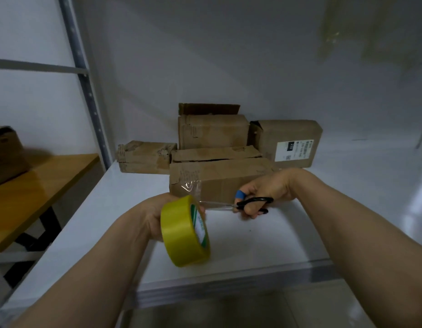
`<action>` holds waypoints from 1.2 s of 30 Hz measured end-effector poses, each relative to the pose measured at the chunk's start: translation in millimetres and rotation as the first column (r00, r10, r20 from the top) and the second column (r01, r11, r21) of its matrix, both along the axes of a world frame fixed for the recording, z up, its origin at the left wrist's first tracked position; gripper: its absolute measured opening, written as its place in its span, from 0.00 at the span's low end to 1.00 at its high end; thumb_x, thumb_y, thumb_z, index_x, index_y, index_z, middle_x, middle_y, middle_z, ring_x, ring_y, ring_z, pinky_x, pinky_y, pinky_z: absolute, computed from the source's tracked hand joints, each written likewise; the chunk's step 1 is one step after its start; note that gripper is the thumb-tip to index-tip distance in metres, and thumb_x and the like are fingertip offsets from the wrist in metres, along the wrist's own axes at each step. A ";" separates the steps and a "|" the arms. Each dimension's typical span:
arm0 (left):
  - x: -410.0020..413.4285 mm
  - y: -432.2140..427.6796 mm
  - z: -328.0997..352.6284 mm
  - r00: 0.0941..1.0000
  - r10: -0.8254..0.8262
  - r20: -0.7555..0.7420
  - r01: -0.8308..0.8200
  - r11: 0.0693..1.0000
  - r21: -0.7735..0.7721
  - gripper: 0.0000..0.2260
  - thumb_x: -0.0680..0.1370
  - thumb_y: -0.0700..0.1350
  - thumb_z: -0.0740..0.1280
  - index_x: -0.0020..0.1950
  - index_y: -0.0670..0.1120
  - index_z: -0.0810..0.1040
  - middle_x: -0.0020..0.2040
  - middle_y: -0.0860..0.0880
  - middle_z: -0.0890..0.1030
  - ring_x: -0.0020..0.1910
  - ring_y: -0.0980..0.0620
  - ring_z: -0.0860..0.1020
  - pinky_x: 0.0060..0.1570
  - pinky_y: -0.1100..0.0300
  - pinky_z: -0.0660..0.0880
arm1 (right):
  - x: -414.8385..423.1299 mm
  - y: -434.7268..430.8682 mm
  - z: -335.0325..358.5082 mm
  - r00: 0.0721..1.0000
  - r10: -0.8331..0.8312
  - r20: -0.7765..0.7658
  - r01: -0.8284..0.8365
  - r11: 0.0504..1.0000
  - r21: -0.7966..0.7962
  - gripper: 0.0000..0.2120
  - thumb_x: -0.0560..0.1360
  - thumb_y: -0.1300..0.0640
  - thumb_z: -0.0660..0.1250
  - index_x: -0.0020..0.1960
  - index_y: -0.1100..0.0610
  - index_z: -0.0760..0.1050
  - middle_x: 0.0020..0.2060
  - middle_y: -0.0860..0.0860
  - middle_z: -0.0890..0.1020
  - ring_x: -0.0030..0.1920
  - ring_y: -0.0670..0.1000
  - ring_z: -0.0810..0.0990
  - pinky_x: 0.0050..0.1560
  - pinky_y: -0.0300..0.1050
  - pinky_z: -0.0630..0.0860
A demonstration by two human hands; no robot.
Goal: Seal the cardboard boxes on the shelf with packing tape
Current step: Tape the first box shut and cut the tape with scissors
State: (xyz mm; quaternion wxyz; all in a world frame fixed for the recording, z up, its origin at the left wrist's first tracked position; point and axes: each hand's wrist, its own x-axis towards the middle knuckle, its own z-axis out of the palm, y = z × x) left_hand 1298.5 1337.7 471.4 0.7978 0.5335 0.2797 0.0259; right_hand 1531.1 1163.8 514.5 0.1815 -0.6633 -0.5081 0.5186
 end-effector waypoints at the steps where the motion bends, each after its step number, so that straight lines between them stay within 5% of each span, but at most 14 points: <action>1: 0.1 1.2 -2.7 0.999 -0.054 -0.006 0.054 0.997 -0.055 0.05 0.74 0.35 0.70 0.46 0.34 0.83 0.43 0.38 0.84 0.39 0.44 0.83 0.40 0.55 0.82 | -0.7 0.2 2.1 1.000 0.017 0.009 -0.017 1.000 -0.006 0.42 0.57 0.43 0.85 0.63 0.60 0.74 0.50 0.58 0.79 0.45 0.50 0.78 0.49 0.44 0.75; 4: 2.0 17.2 -17.2 0.990 -0.136 -0.028 0.133 0.986 -0.106 0.20 0.56 0.39 0.83 0.46 0.38 0.86 0.46 0.44 0.81 0.43 0.53 0.69 0.46 0.63 0.53 | -2.2 0.3 3.3 0.999 0.032 -0.029 -0.032 0.999 0.001 0.39 0.60 0.44 0.84 0.64 0.60 0.73 0.52 0.59 0.80 0.50 0.53 0.79 0.50 0.44 0.77; 6: 3.7 23.7 -22.2 0.993 -0.111 -0.049 0.104 0.986 -0.127 0.20 0.56 0.39 0.83 0.47 0.40 0.86 0.48 0.47 0.78 0.43 0.55 0.64 0.51 0.60 0.45 | -4.9 2.4 0.4 0.998 0.013 -0.067 -0.012 1.000 0.022 0.38 0.61 0.45 0.84 0.64 0.60 0.73 0.53 0.59 0.80 0.51 0.54 0.80 0.52 0.45 0.77; 13: 9.0 31.0 -28.4 0.981 -0.171 -0.087 0.157 0.977 -0.143 0.23 0.53 0.41 0.85 0.46 0.43 0.87 0.47 0.50 0.73 0.43 0.57 0.65 0.51 0.62 0.45 | -29.3 14.2 -4.1 0.998 -0.015 -0.061 0.022 0.993 0.116 0.28 0.66 0.50 0.77 0.61 0.57 0.72 0.48 0.56 0.78 0.45 0.52 0.76 0.49 0.45 0.75; 17: 12.1 23.4 -26.7 0.986 -0.101 -0.136 0.085 0.989 -0.117 0.03 0.70 0.40 0.74 0.39 0.45 0.81 0.37 0.50 0.71 0.32 0.57 0.65 0.43 0.64 0.49 | -36.2 19.8 -4.0 0.999 -0.016 -0.042 0.022 0.992 0.125 0.24 0.69 0.52 0.75 0.60 0.56 0.72 0.45 0.52 0.78 0.41 0.48 0.76 0.42 0.41 0.76; 19: 13.2 22.8 -28.7 0.988 -0.065 -0.142 0.050 0.993 -0.106 0.05 0.75 0.41 0.69 0.39 0.47 0.78 0.37 0.51 0.71 0.27 0.58 0.65 0.37 0.66 0.51 | -37.3 21.5 -4.3 0.999 -0.008 -0.037 0.012 0.991 0.135 0.20 0.71 0.55 0.73 0.60 0.56 0.72 0.44 0.51 0.79 0.39 0.47 0.76 0.41 0.40 0.76; 22: 13.1 22.4 -28.5 0.987 -0.066 -0.144 0.051 0.993 -0.106 0.04 0.71 0.43 0.73 0.38 0.47 0.79 0.38 0.52 0.73 0.31 0.59 0.66 0.43 0.66 0.49 | -37.9 23.7 -4.7 1.000 0.012 -0.026 -0.008 0.988 0.152 0.18 0.72 0.57 0.72 0.60 0.56 0.72 0.42 0.50 0.79 0.37 0.47 0.76 0.38 0.40 0.76; 27: 14.7 29.0 -32.0 0.988 -0.129 -0.082 0.120 0.987 -0.104 0.17 0.55 0.41 0.83 0.41 0.46 0.83 0.45 0.51 0.72 0.42 0.57 0.65 0.53 0.65 0.46 | -32.8 25.4 -5.6 0.999 0.032 -0.002 -0.031 0.987 0.158 0.16 0.74 0.62 0.73 0.59 0.58 0.75 0.40 0.50 0.82 0.34 0.48 0.76 0.35 0.40 0.75; 33: 16.3 28.7 -28.8 0.981 -0.186 -0.050 0.177 0.974 -0.141 0.20 0.51 0.40 0.84 0.41 0.43 0.86 0.44 0.49 0.77 0.43 0.58 0.64 0.55 0.67 0.46 | -35.9 23.0 2.2 0.999 0.044 0.015 -0.045 0.987 0.151 0.15 0.75 0.63 0.74 0.59 0.59 0.74 0.34 0.47 0.81 0.31 0.46 0.74 0.34 0.41 0.71; 36: 16.0 30.2 -30.5 0.986 -0.165 -0.013 0.159 0.965 -0.208 0.22 0.51 0.38 0.85 0.42 0.41 0.86 0.44 0.47 0.80 0.47 0.59 0.62 0.68 0.71 0.48 | -37.5 21.7 6.2 0.995 0.013 0.100 -0.031 0.983 0.179 0.17 0.73 0.64 0.75 0.59 0.61 0.75 0.32 0.45 0.81 0.31 0.46 0.74 0.36 0.42 0.72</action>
